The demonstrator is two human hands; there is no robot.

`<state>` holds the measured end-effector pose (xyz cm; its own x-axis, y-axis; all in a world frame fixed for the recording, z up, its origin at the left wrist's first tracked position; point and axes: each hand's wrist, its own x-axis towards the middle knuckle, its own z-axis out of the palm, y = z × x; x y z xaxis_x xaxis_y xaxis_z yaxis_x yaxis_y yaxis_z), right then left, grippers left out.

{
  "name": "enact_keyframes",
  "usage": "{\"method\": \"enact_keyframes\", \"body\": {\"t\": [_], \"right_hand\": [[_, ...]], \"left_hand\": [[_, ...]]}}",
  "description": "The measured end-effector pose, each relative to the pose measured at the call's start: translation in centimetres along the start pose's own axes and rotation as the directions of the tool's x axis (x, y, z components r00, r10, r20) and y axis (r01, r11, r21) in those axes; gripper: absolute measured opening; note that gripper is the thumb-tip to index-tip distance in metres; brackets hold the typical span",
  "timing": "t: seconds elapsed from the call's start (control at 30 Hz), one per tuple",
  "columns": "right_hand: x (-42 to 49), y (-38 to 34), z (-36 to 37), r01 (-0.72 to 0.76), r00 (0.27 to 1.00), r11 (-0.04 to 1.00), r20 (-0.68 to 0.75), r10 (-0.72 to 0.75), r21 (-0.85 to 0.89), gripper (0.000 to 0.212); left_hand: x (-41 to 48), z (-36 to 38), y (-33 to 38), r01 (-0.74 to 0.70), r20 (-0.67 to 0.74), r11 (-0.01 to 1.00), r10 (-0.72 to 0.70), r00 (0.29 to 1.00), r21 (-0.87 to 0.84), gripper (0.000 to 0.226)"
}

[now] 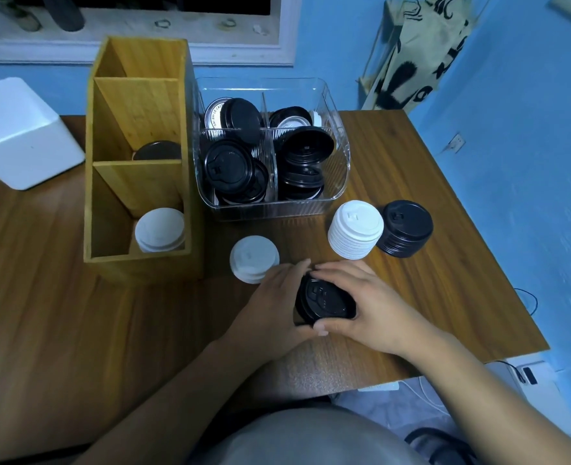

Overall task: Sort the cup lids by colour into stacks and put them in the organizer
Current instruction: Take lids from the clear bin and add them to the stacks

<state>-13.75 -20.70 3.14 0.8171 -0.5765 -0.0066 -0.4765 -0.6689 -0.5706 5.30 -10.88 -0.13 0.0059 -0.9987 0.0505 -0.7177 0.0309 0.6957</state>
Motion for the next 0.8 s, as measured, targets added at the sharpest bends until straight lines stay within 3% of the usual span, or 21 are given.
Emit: {"method": "enact_keyframes", "body": {"t": [0.13, 0.4, 0.8], "right_hand": [[0.1, -0.3, 0.3, -0.018, 0.999, 1.0, -0.044, 0.019, 0.017, 0.067], [0.5, -0.8, 0.6, -0.023, 1.0, 0.994, 0.001, 0.023, -0.105, 0.077], [0.9, -1.5, 0.9, -0.019, 1.0, 0.973, 0.005, 0.02, -0.231, 0.075]], "left_hand": [[0.0, -0.3, 0.2, 0.014, 0.015, 1.0, -0.013, 1.0, -0.02, 0.11], [0.0, -1.0, 0.1, -0.031, 0.045, 0.999, 0.032, 0.998, -0.023, 0.108], [-0.2, -0.4, 0.0, -0.029, -0.005, 1.0, 0.029, 1.0, -0.006, 0.099]]}}
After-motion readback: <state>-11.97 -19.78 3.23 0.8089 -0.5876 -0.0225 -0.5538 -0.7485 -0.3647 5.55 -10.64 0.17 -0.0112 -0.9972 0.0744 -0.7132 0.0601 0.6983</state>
